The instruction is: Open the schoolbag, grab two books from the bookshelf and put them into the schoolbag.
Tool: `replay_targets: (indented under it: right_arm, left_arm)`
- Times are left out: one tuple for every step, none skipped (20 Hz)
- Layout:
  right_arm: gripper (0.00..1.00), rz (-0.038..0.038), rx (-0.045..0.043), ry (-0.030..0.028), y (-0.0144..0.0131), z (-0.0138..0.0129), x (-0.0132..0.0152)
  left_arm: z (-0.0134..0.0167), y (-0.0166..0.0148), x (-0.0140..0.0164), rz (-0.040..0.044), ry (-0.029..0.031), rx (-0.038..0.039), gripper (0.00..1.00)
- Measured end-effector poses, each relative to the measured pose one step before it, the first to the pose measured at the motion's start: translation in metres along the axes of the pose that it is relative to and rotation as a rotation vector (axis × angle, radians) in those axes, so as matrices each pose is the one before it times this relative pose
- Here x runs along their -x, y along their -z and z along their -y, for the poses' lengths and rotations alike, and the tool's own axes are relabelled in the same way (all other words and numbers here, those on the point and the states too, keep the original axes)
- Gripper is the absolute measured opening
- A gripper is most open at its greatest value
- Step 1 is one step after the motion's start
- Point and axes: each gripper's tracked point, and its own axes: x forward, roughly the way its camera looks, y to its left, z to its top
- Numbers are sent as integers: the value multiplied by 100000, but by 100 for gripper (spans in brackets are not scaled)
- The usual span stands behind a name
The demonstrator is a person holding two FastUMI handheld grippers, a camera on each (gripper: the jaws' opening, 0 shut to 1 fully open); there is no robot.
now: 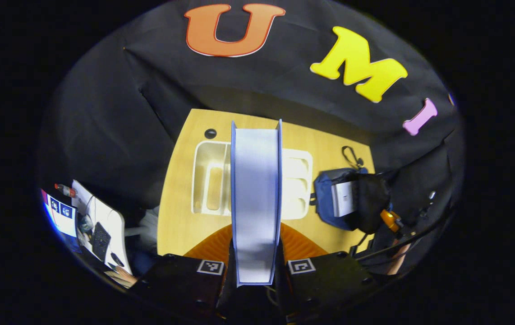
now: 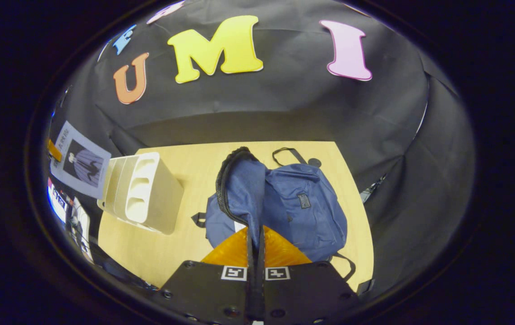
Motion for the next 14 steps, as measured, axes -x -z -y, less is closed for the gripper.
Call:
replay_targets:
  right_arm:
    - [3, -50, -435, 183, -11, -7, -56]
    - [0, -86, -213, 158, 34, 86, 25]
    - [0, 95, 208, 270, -44, -41, 41]
    - [0, 161, 449, 439, -87, 54, 86]
    - [0, 207, 395, 361, -71, -18, 143]
    - [0, -1, -20, 265, 79, 41, 6]
    - [0, -59, -192, 270, -40, -13, 89]
    - [3, 107, -88, 331, 34, 67, -35]
    - [0, 199, -90, 417, -79, 82, 108]
    - [0, 51, -205, 322, 10, 116, 31]
    - [0, -122, -333, 333, -22, 108, -32]
    - [0, -54, -497, 190, -43, 163, -54]
    - [0, -104, -711, 578, -41, 231, 15]
    - [0, 181, -513, 597, -153, 237, -1]
  left_arm:
    - [839, -418, 570, 2278, 3408, 415, 37]
    - [548, -13, 525, 1719, 2464, -886, 36]
    - [688, -193, 195, 1275, 1884, -1021, 36]
    - [821, 99, -2, 604, 2267, -1424, 36]
    - [1345, -210, -499, 203, 2741, -1159, 36]
    - [1450, 170, 339, 354, 2812, 25, 36]
    - [986, 148, -303, -166, 2807, 758, 36]
    - [983, 292, -614, -532, 3115, 1063, 36]
    - [1243, 142, -446, -550, 4157, 994, 36]
    - [1454, 160, -801, -560, 4927, 552, 36]
    - [1331, 265, -975, -608, 4676, 132, 36]
    - [951, 500, -1107, -1663, 3966, -586, 36]
    - [818, 420, -1242, -1784, 3108, -562, 36]
    - [626, 376, -964, -1794, 2383, -329, 36]
